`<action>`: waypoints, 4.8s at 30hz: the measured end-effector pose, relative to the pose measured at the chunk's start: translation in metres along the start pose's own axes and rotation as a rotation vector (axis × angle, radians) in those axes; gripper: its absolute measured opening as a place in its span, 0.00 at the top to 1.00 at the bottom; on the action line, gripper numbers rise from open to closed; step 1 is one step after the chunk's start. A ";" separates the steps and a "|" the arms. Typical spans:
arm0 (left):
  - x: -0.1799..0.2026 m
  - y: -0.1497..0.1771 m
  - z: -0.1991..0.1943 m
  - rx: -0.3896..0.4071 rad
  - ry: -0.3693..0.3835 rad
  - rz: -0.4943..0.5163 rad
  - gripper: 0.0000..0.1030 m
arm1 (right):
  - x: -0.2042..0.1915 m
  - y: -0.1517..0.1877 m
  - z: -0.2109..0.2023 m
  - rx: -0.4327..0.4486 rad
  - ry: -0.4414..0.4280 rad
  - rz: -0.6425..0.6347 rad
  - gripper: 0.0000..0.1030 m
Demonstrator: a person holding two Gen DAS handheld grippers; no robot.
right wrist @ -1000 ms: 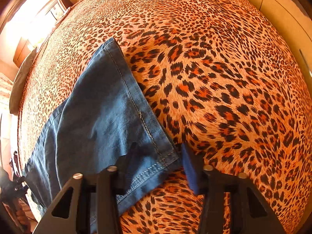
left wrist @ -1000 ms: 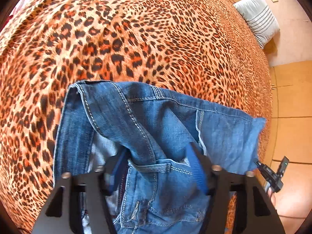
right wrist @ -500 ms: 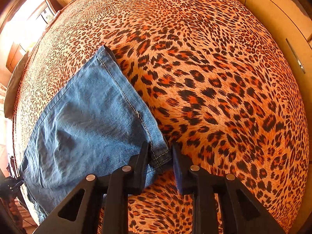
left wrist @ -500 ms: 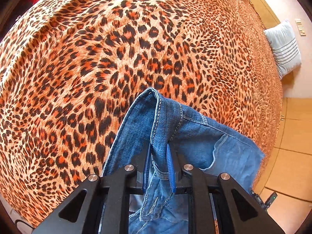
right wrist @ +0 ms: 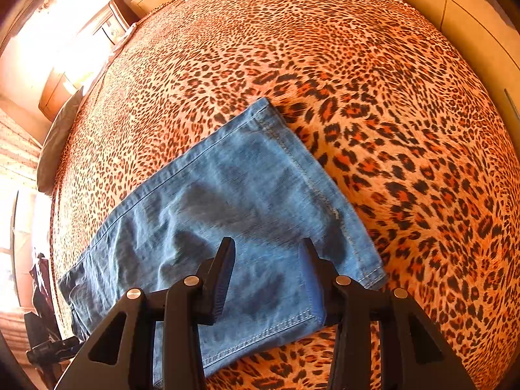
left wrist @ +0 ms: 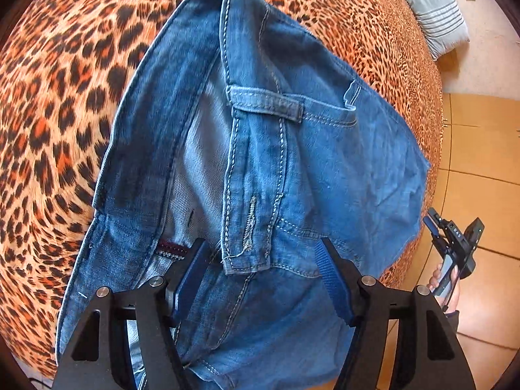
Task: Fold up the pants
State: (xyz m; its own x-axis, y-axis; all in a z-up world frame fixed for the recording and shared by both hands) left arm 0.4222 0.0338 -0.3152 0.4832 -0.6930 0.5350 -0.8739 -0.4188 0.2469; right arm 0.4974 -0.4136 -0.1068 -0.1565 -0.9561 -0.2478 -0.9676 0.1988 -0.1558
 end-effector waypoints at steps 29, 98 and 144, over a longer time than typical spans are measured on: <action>-0.007 0.019 -0.026 0.067 -0.024 -0.021 0.56 | 0.011 0.067 -0.001 -0.057 -0.053 0.076 0.57; -0.053 0.094 -0.038 -0.227 -0.094 0.281 0.27 | 0.172 0.331 -0.106 -0.017 0.085 0.479 0.56; -0.051 0.094 -0.048 -0.058 -0.320 0.298 0.92 | 0.114 0.304 -0.130 0.234 -0.043 0.499 0.98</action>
State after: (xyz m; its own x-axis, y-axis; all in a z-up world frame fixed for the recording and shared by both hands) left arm 0.3131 0.0581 -0.2806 0.1932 -0.9293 0.3149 -0.9748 -0.1452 0.1696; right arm 0.1592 -0.4897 -0.0583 -0.5719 -0.7248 -0.3843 -0.7074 0.6729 -0.2164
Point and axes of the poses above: each gripper's, at about its wrist camera, not at the fingertips, and z roughly the way its jaws point, x to its right, y to its underside, the point moved 10 cm from there along z, roughly the way its jaws point, and after that the axes turned 5 degrees about -x, right-handed, at the moved point
